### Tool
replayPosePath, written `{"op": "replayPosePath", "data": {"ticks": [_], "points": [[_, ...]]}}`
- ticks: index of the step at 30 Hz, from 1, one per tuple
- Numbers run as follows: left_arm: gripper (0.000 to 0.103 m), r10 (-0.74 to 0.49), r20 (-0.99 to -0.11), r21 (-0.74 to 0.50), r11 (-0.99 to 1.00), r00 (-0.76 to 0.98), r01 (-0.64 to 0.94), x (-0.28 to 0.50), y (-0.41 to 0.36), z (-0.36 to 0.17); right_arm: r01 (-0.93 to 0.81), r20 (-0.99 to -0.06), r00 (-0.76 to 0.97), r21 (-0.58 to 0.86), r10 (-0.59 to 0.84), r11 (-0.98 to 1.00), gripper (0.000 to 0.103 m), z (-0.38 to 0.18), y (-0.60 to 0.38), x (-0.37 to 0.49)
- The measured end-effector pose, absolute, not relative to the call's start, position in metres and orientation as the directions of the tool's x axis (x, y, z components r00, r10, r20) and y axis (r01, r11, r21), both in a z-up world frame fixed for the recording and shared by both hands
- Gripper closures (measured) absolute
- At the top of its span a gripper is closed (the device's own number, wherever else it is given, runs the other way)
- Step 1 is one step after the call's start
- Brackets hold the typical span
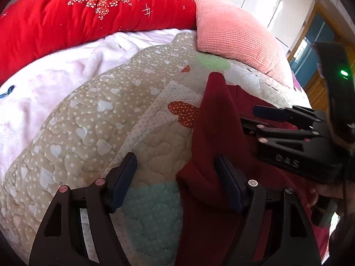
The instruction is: Fold small clothes
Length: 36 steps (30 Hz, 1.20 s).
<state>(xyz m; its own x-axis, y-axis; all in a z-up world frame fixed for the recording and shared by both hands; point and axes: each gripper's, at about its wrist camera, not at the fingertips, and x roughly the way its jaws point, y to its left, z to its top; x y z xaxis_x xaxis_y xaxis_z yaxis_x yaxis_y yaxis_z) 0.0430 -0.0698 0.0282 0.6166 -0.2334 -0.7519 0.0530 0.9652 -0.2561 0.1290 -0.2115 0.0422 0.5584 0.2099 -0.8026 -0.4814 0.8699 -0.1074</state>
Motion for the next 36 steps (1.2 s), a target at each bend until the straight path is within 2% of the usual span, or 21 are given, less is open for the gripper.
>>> {"op": "replayPosePath", "data": {"ticks": [2, 3, 4, 6, 8, 11, 13, 15, 20, 21, 24, 30, 32, 36], "points": [[0.028, -0.245, -0.75, -0.269, 0.961, 0.615, 0.055, 0.044, -0.069, 0.028, -0.471, -0.807, 0.546, -0.075, 0.224, 0.879, 0.06, 0.038, -0.213, 0.136], [0.028, -0.25, -0.748, -0.276, 0.96, 0.615, 0.055, 0.044, -0.068, 0.028, -0.472, -0.809, 0.528, -0.027, 0.258, 0.881, 0.079, 0.038, -0.217, 0.137], [0.027, -0.255, -0.746, -0.282, 0.958, 0.615, 0.056, 0.044, -0.068, 0.028, -0.473, -0.812, 0.511, 0.008, 0.282, 0.881, 0.093, 0.039, -0.217, 0.138], [0.027, -0.261, -0.744, -0.288, 0.956, 0.616, 0.056, 0.043, -0.067, 0.028, -0.469, -0.809, 0.527, -0.019, 0.262, 0.883, 0.099, 0.042, -0.214, 0.134], [0.027, -0.258, -0.743, -0.285, 0.957, 0.617, 0.057, 0.043, -0.067, 0.028, -0.453, -0.797, 0.545, -0.019, 0.26, 0.891, 0.1, 0.049, -0.216, 0.134], [0.027, -0.247, -0.746, -0.271, 0.961, 0.618, 0.057, 0.042, -0.069, 0.028, -0.339, -0.759, 0.614, -0.007, 0.216, 0.941, 0.103, 0.057, -0.228, 0.146], [0.027, -0.25, -0.746, -0.274, 0.96, 0.617, 0.057, 0.043, -0.069, 0.028, -0.286, -0.773, 0.615, -0.033, 0.157, 0.958, 0.103, 0.046, -0.228, 0.157], [0.026, -0.252, -0.746, -0.277, 0.959, 0.616, 0.058, 0.043, -0.069, 0.028, -0.289, -0.795, 0.582, -0.008, 0.17, 0.957, 0.103, 0.034, -0.228, 0.158], [0.025, -0.25, -0.749, -0.27, 0.961, 0.614, 0.061, 0.044, -0.07, 0.028, -0.253, -0.75, 0.633, 0.032, 0.191, 0.967, 0.099, 0.055, -0.256, 0.112], [0.025, -0.249, -0.749, -0.269, 0.961, 0.614, 0.062, 0.044, -0.07, 0.029, -0.252, -0.749, 0.635, 0.033, 0.191, 0.967, 0.093, 0.058, -0.262, 0.101], [0.025, -0.245, -0.751, -0.263, 0.963, 0.614, 0.063, 0.044, -0.071, 0.028, -0.221, -0.754, 0.635, 0.031, 0.168, 0.975, 0.06, 0.059, -0.287, 0.06], [0.024, -0.215, -0.761, -0.222, 0.973, 0.613, 0.065, 0.046, -0.076, 0.027, -0.053, -0.786, 0.618, -0.069, -0.021, 0.996, 0.058, 0.027, -0.335, 0.032], [0.023, -0.204, -0.764, -0.209, 0.976, 0.612, 0.064, 0.046, -0.077, 0.027, -0.027, -0.773, 0.634, 0.013, 0.027, 1.0, 0.058, 0.026, -0.352, 0.032], [0.023, -0.204, -0.764, -0.209, 0.976, 0.612, 0.064, 0.046, -0.076, 0.027, 0.044, -0.748, 0.663, 0.082, 0.033, 0.996, 0.057, 0.05, -0.37, 0.007]]}}
